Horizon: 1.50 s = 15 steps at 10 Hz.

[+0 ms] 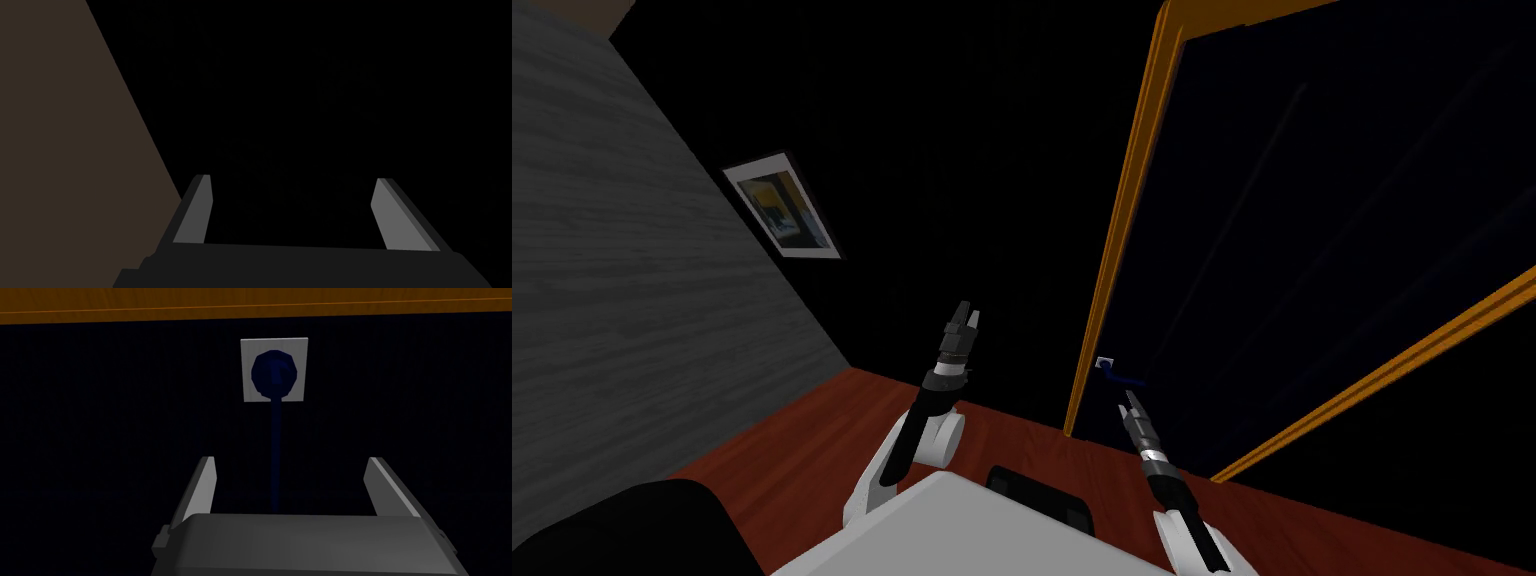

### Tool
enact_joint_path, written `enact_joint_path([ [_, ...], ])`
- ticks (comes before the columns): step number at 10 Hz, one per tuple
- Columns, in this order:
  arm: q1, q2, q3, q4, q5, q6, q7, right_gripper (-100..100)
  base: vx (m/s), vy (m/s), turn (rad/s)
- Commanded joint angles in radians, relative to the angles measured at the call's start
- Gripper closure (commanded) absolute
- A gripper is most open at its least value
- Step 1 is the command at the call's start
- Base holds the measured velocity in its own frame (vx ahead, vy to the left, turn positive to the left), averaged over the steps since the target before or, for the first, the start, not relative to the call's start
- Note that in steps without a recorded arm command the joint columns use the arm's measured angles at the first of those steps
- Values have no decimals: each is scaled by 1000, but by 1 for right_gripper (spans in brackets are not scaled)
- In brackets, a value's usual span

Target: Pull the door open

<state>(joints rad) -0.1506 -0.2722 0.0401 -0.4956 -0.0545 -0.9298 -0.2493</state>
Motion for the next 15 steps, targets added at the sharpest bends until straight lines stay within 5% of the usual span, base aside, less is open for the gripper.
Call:
enact_joint_path([
  [1, 18, -19, -8, -6, -6, -6, -15, -100, 135, 71, 123],
  [2, 18, -19, -8, -6, -6, -6, -15, -100, 85, 55, -17],
  [4, 43, -55, -26, 11, -20, -37, -41, -100, 124, 35, 171],
  [6, 43, -55, -26, 11, -20, -37, -41, -100, 83, 11, 20],
  [7, 63, -83, -40, 25, -32, -60, -61, -100, 119, 11, 192],
  [9, 55, -76, -40, 46, -31, -74, -55, -100, 145, 8, 74],
  [10, 55, -76, -40, 46, -31, -74, -55, 100, -17, -1, -10],
  [15, 55, -76, -40, 46, -31, -74, -55, 100, -16, -1, 0],
])
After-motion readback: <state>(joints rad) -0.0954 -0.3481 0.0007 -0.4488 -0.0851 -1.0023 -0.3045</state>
